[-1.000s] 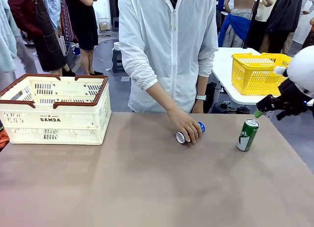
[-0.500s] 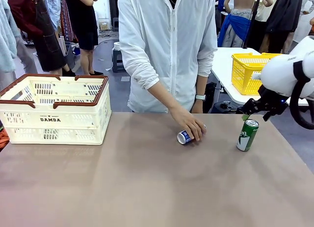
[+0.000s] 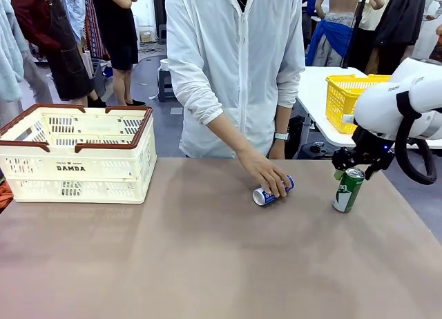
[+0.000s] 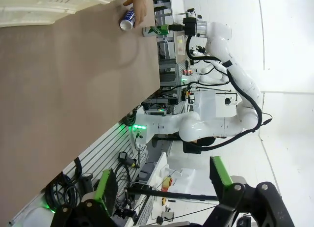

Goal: Place the drinks into the Shopping basket.
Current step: Pick up one drink and place it into the Shopping basket.

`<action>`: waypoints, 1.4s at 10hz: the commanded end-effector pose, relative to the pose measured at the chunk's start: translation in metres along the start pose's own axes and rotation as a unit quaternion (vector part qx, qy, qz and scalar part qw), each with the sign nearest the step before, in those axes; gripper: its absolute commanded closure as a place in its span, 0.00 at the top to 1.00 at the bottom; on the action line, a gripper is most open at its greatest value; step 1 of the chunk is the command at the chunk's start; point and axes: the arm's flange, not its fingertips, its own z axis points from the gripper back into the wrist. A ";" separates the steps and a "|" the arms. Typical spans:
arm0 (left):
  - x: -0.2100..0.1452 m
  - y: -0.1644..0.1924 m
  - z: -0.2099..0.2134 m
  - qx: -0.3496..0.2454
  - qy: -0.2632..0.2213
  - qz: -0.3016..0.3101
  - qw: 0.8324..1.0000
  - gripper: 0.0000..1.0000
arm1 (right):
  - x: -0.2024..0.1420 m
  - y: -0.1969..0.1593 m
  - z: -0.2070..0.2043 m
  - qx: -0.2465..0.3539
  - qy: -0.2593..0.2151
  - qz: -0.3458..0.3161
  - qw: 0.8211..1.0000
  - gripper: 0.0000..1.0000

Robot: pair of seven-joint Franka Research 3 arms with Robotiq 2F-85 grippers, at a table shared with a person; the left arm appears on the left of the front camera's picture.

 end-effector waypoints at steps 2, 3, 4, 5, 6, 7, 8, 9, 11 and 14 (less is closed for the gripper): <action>-0.001 -0.001 0.000 0.000 -0.005 0.001 1.000 1.00 | 0.008 0.008 0.005 -0.019 0.019 -0.011 1.000 1.00; -0.001 -0.001 0.000 0.000 -0.005 0.001 1.000 1.00 | 0.008 0.009 0.005 -0.016 0.019 -0.013 1.000 1.00; -0.001 -0.001 0.000 0.000 -0.005 0.001 1.000 1.00 | 0.008 0.008 0.004 -0.021 0.029 -0.019 0.999 0.40; -0.001 -0.001 0.000 0.000 -0.005 0.001 1.000 1.00 | 0.008 0.007 0.003 -0.022 0.037 -0.016 0.999 0.00; -0.001 -0.001 0.000 0.000 -0.005 0.001 1.000 1.00 | 0.008 0.007 0.003 -0.022 0.041 -0.017 0.999 0.00; -0.001 -0.001 0.000 0.000 -0.005 0.001 1.000 1.00 | 0.007 0.006 0.004 -0.021 0.045 -0.018 0.999 0.00; -0.001 -0.001 0.000 0.000 -0.005 0.001 1.000 1.00 | 0.007 0.005 0.005 -0.020 0.045 -0.019 0.999 0.00; -0.001 -0.001 0.000 0.000 -0.005 0.001 1.000 1.00 | 0.007 0.004 0.005 -0.021 0.042 -0.020 0.999 0.00; -0.001 -0.001 0.000 0.000 -0.005 0.001 1.000 1.00 | 0.005 0.003 0.010 -0.021 0.047 -0.025 0.998 0.00; -0.001 -0.001 0.000 0.000 -0.005 0.001 1.000 1.00 | -0.045 -0.010 0.084 0.022 0.046 -0.084 0.995 0.00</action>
